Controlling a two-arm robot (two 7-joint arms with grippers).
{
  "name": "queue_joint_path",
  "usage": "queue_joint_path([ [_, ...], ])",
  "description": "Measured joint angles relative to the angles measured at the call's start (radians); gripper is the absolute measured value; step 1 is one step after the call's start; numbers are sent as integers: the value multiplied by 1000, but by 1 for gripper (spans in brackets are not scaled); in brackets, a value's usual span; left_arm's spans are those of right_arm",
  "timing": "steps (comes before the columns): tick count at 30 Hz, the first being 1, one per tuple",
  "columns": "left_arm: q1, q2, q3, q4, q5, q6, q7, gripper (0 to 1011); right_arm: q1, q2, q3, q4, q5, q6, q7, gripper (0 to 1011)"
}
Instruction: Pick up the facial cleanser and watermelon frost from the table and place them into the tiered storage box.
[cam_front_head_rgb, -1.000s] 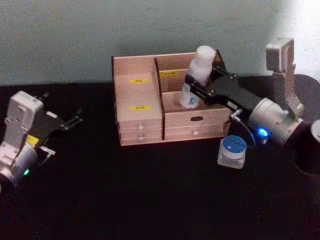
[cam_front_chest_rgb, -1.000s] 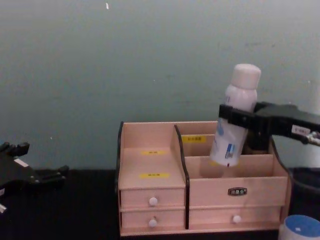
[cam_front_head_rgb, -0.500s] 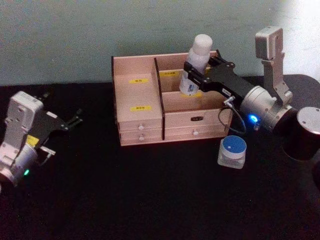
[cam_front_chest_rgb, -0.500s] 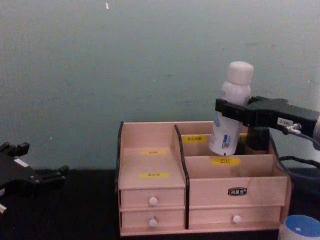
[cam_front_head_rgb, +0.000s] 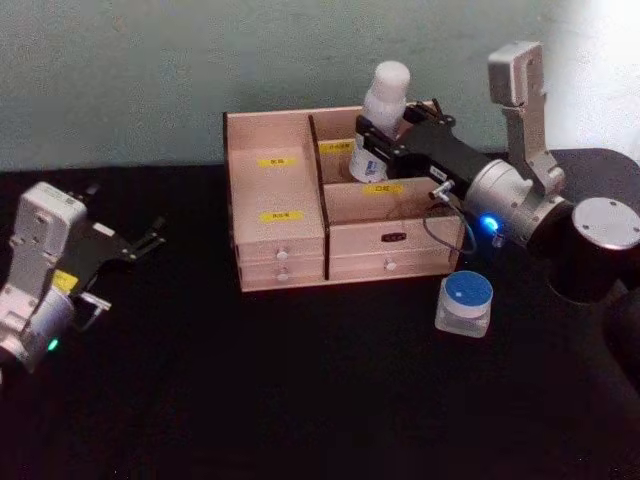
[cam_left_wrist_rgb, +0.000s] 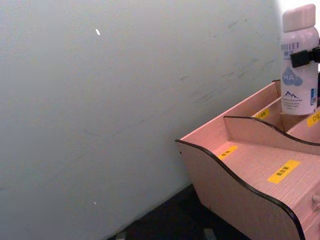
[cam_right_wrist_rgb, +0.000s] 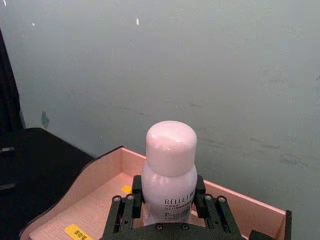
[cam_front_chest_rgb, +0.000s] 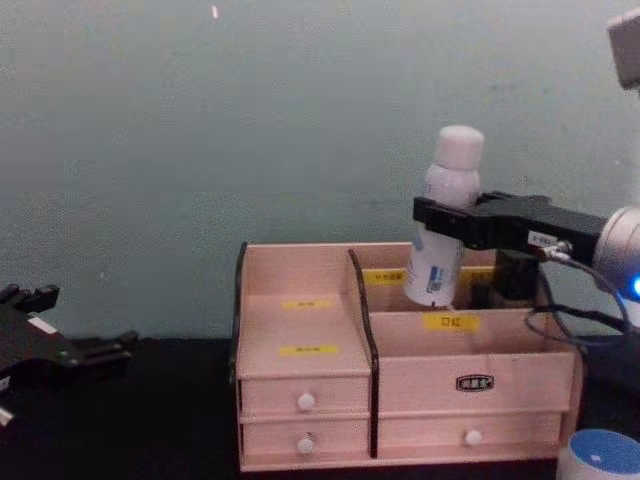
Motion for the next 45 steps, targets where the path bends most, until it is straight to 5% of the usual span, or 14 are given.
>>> queue_joint_path([
  [27, 0, 0, 0, 0, 0, 0, 0, 1001, 99, -65, -4, 170, -45, -21, 13, 594],
  [45, 0, 0, 0, 0, 0, 0, 0, 1001, 119, -87, -5, 227, -71, -11, 14, 594],
])
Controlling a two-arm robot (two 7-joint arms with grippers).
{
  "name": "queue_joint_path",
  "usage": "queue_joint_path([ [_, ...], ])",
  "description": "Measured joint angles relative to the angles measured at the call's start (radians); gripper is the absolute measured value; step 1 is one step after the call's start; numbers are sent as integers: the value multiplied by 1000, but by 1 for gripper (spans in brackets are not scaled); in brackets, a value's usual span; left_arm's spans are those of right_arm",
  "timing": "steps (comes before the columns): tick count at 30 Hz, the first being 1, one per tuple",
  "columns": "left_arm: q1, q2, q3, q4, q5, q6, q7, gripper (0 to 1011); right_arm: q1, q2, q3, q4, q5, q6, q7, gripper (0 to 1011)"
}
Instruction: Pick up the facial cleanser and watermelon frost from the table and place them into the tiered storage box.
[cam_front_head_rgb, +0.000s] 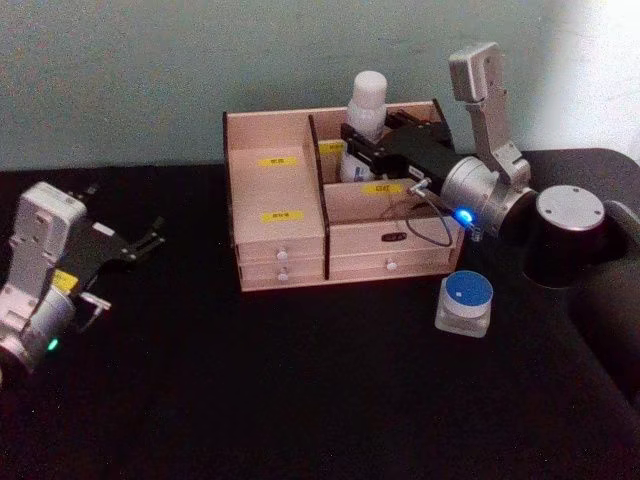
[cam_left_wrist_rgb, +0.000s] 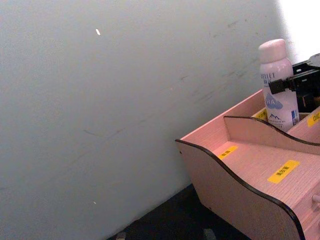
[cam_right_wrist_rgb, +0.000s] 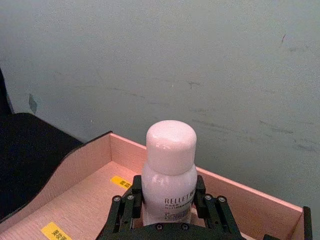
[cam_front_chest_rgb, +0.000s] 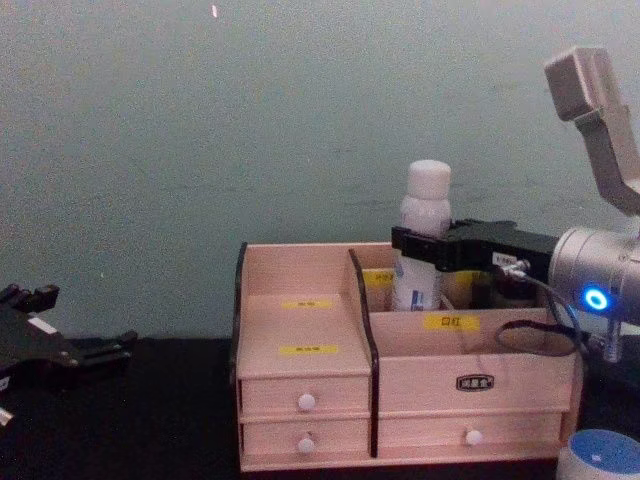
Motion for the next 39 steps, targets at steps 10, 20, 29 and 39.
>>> queue_joint_path([
  [10, 0, 0, 0, 0, 0, 0, 0, 1001, 10, -6, -3, 27, -19, 13, -4, 594],
  [20, 0, 0, 0, 0, 0, 0, 0, 1001, 16, -13, -5, 51, -36, 21, -8, 594],
  [29, 0, 0, 0, 0, 0, 0, 0, 1001, 20, -19, -3, 68, -46, 27, -10, 595],
  [39, 0, 0, 0, 0, 0, 0, 0, 1001, 20, -21, 0, 71, -51, 31, -12, 594],
])
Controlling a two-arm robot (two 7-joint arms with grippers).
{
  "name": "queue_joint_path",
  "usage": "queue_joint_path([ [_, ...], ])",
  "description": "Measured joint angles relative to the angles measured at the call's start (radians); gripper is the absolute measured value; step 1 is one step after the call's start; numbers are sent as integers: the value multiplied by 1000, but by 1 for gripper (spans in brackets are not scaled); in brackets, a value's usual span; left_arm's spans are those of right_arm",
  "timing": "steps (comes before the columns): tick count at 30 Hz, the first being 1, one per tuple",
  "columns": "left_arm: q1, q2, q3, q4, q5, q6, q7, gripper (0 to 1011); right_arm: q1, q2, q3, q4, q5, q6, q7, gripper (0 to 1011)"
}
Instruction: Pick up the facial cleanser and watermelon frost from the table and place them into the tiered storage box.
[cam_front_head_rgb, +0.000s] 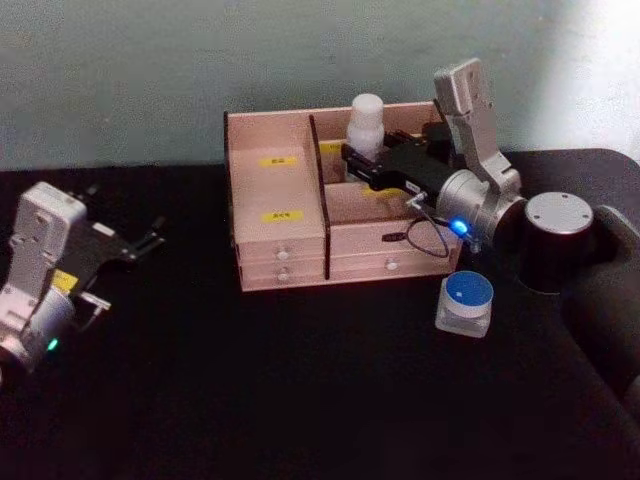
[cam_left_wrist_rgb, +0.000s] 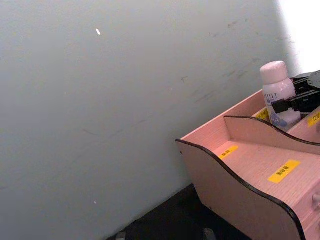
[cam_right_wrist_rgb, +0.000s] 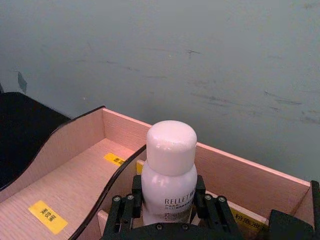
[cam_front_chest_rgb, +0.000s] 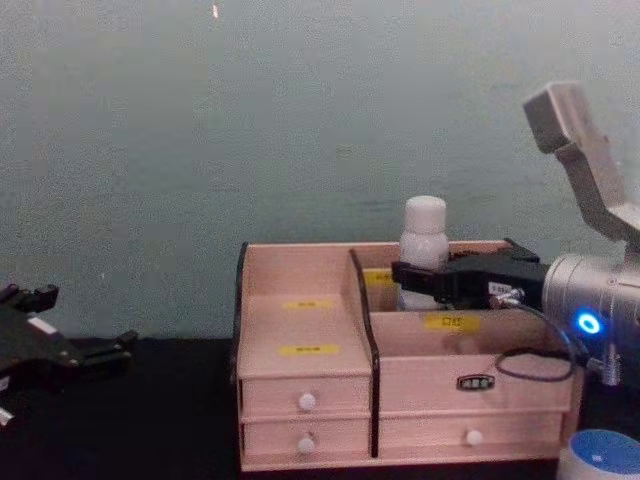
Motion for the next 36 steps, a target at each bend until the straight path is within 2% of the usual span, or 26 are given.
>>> queue_joint_path([
  [12, 0, 0, 0, 0, 0, 0, 0, 1001, -1, 1, 0, 0, 0, 0, 0, 599],
  [14, 0, 0, 0, 0, 0, 0, 0, 1001, -1, 1, 0, 0, 0, 0, -1, 633],
  [21, 0, 0, 0, 0, 0, 0, 0, 1001, -1, 2, 0, -1, 0, -1, -1, 869],
  [23, 0, 0, 0, 0, 0, 0, 0, 1001, -1, 2, 0, -1, 0, -1, -1, 898],
  [26, 0, 0, 0, 0, 0, 0, 0, 1001, -1, 2, 0, -1, 0, -1, -1, 996],
  [34, 0, 0, 0, 0, 0, 0, 0, 1001, -1, 2, 0, -2, 1, -1, 0, 1000],
  [36, 0, 0, 0, 0, 0, 0, 0, 1001, -10, 5, 1, -22, 0, -3, -2, 1000],
])
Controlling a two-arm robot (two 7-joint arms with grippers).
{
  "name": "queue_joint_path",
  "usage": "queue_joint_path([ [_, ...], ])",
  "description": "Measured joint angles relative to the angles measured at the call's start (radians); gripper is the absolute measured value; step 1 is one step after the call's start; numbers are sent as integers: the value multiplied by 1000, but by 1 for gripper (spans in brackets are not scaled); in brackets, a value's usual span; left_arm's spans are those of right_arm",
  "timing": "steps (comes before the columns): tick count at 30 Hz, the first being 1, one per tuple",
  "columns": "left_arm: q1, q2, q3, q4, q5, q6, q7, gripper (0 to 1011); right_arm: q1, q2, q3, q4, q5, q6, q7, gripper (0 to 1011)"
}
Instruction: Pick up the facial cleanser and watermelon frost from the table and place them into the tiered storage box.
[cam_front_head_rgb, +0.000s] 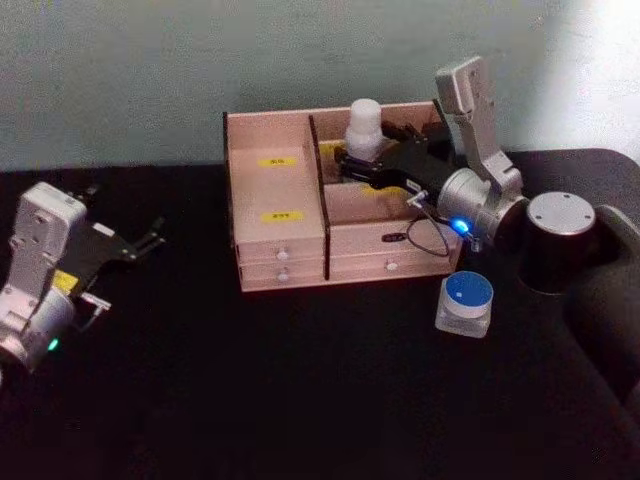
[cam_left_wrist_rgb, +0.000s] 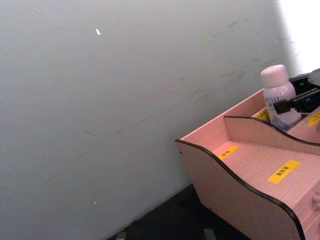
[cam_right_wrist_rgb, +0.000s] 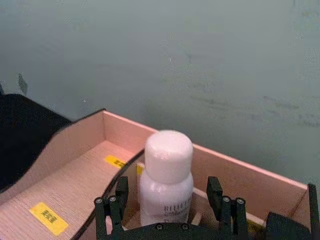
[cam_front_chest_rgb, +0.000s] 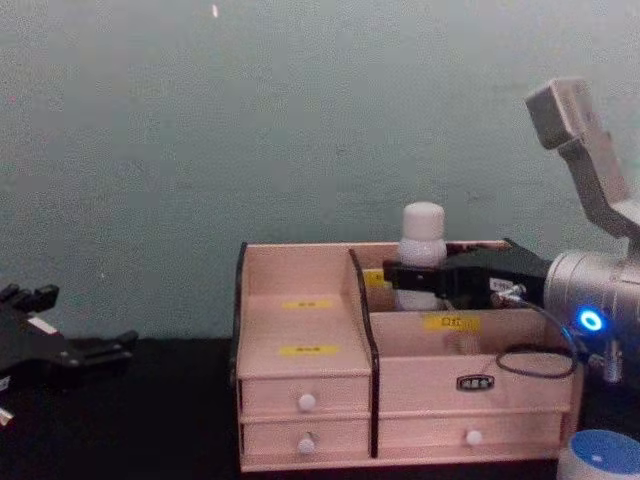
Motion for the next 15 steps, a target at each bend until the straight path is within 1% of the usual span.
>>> queue_joint_path([
  [1, 0, 0, 0, 0, 0, 0, 0, 1001, 0, 0, 0, 0, 0, 0, 0, 1000],
  [3, 0, 0, 0, 0, 0, 0, 0, 1001, -19, 8, 6, -41, 0, -1, -7, 1000],
  [4, 0, 0, 0, 0, 0, 0, 0, 1001, -19, 8, 6, -41, 0, -1, -7, 1000],
  [6, 0, 0, 0, 0, 0, 0, 0, 1001, -37, 15, 13, -83, 0, -1, -14, 1000],
  [8, 0, 0, 0, 0, 0, 0, 0, 1001, -47, 19, 18, -105, 1, -1, -18, 1000],
  [9, 0, 0, 0, 0, 0, 0, 0, 1001, -56, 23, 23, -127, 3, 1, -22, 1000],
  [10, 0, 0, 0, 0, 0, 0, 0, 1001, -56, 23, 23, -127, 3, 1, -22, 1000],
  [12, 0, 0, 0, 0, 0, 0, 0, 1001, -76, 33, 37, -174, 13, 9, -32, 1000],
  [15, 0, 0, 0, 0, 0, 0, 0, 1001, -95, 44, 48, -214, 22, 19, -38, 1000],
])
